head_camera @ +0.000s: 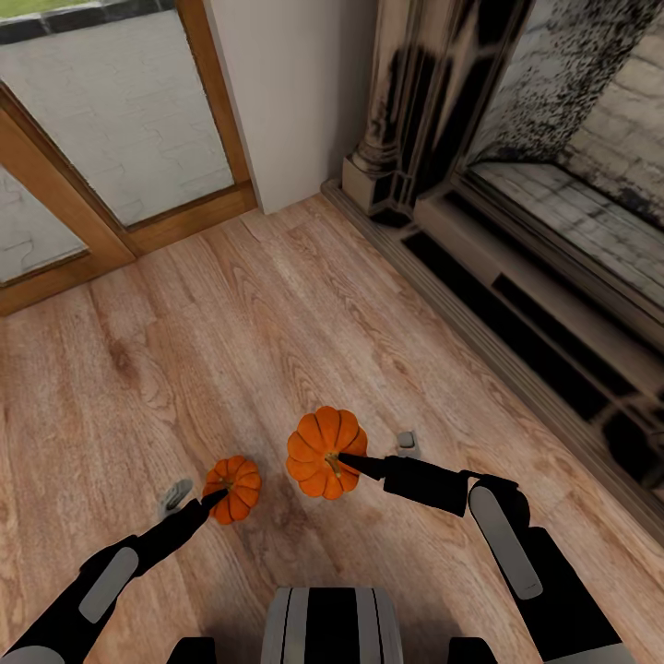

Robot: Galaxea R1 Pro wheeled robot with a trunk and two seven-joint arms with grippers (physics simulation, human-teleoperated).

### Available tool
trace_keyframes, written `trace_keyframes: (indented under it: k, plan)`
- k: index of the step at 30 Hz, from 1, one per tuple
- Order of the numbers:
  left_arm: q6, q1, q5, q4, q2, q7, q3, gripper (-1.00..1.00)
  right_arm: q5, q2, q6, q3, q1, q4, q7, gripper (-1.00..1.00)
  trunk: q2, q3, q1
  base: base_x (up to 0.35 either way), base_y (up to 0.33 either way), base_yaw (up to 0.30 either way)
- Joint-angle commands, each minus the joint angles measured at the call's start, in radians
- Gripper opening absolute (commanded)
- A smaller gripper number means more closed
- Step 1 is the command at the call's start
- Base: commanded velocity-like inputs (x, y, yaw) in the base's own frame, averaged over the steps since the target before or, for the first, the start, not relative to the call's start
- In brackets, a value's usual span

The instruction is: Place each of the two pumpkins and all three candles from the living room inside a cabinet in the living room (use any cabinet), then make sure every cabinet is closed, and position the cauldron so it is next to a table in the living room.

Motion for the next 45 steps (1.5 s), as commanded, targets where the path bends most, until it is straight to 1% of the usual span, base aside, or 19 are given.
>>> trace_keyframes:
  k: [1,21,22,45]
  plan:
    - [0.001,0.000,-0.006,0.002,0.000,0.054,-0.001,1.00,-0.006,0.000,0.006,0.000,0.000,0.000,-0.001,-1.00,0.000,-0.001,0.000,0.000,0.000,0.000]
    - [0.001,0.000,-0.006,0.002,0.002,0.054,-0.001,1.00,-0.006,0.000,0.006,0.000,0.000,-0.002,0.001,-1.00,0.000,-0.001,0.000,0.000,-0.025,0.000]
    - [0.001,0.000,-0.006,0.002,0.002,0.054,-0.001,-1.00,-0.006,0.000,0.006,0.000,0.000,-0.002,0.001,-1.00,0.000,-0.001,0.000,0.000,0.000,0.000]
    - [0.002,0.000,-0.006,0.001,0.003,0.044,-0.001,-1.00,-0.006,0.000,0.006,0.000,0.000,-0.002,0.001,-1.00,0.000,-0.001,0.000,0.000,0.000,0.000]
